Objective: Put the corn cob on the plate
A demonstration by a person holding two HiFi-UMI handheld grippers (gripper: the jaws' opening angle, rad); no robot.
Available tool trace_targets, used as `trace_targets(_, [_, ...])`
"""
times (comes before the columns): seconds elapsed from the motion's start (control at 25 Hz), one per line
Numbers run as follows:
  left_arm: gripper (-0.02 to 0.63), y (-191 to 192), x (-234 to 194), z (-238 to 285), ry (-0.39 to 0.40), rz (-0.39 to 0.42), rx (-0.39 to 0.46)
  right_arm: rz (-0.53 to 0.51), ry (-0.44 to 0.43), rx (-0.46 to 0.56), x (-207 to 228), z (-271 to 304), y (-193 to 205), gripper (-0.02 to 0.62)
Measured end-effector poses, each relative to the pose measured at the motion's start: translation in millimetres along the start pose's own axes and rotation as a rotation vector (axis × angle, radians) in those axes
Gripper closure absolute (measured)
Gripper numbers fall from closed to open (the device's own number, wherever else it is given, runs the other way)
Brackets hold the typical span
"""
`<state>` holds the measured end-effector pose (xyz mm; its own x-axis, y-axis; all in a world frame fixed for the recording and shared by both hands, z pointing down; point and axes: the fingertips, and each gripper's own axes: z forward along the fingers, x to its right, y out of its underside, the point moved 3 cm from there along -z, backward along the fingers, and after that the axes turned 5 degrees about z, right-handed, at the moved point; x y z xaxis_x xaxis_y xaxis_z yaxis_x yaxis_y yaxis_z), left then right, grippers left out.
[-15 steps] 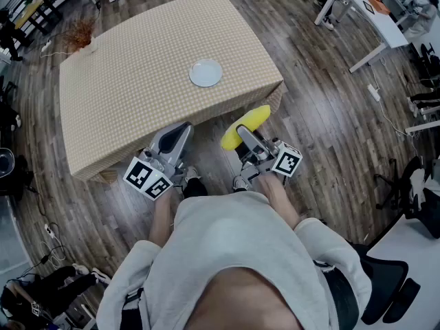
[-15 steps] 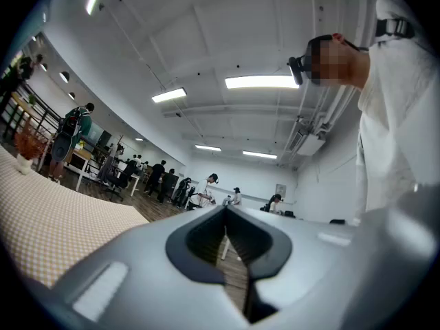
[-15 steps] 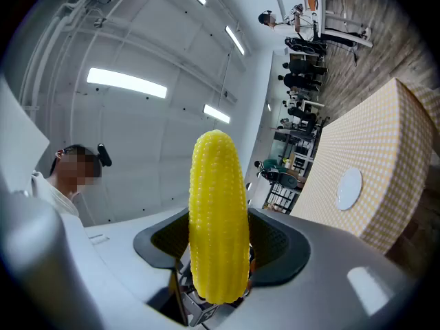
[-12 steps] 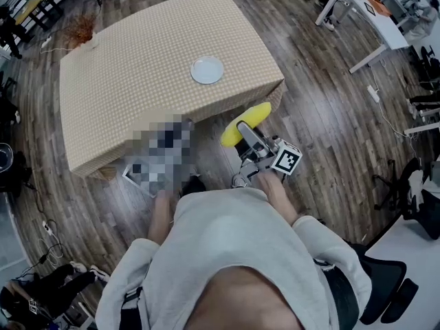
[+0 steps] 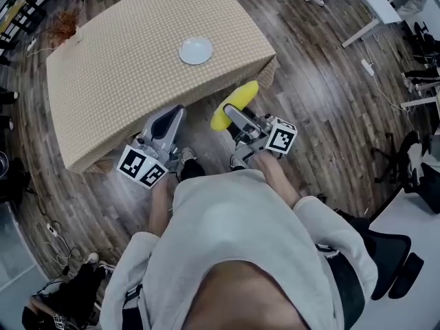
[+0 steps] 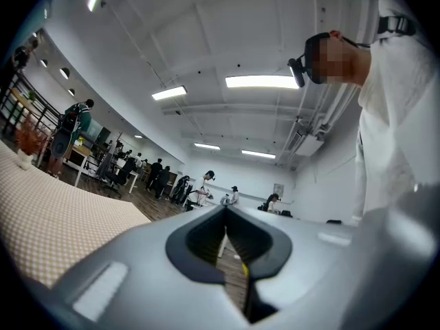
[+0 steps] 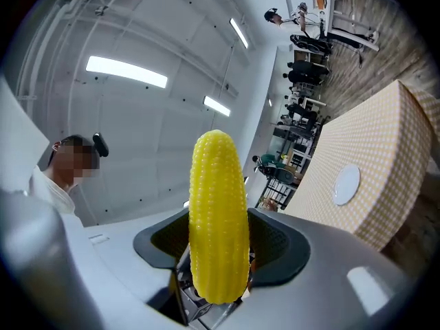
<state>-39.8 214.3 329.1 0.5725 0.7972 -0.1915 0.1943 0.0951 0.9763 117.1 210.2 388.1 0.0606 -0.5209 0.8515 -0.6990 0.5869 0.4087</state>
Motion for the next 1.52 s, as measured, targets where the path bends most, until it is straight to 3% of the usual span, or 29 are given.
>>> trace_targets(0.56, [0.597, 9, -14, 17, 0.056, 0.009, -0.037, -0.046, 0.056, -0.022, 9, 12, 0, 0.337])
trace_targets(0.8, [0.597, 10, -55, 4, 0.081, -0.013, -0.041, -0.064, 0.096, -0.002, 22, 43, 13, 0.337])
trace_targets(1.16, [0.597, 5, -112, -17, 0.189, -0.043, -0.082, -0.102, 0.186, 0.079, 33, 87, 31, 0.337])
trace_targets(1.52, [0.597, 5, -155, -44, 0.203, -0.09, -0.103, -0.144, 0.247, 0.098, 38, 115, 44, 0.339])
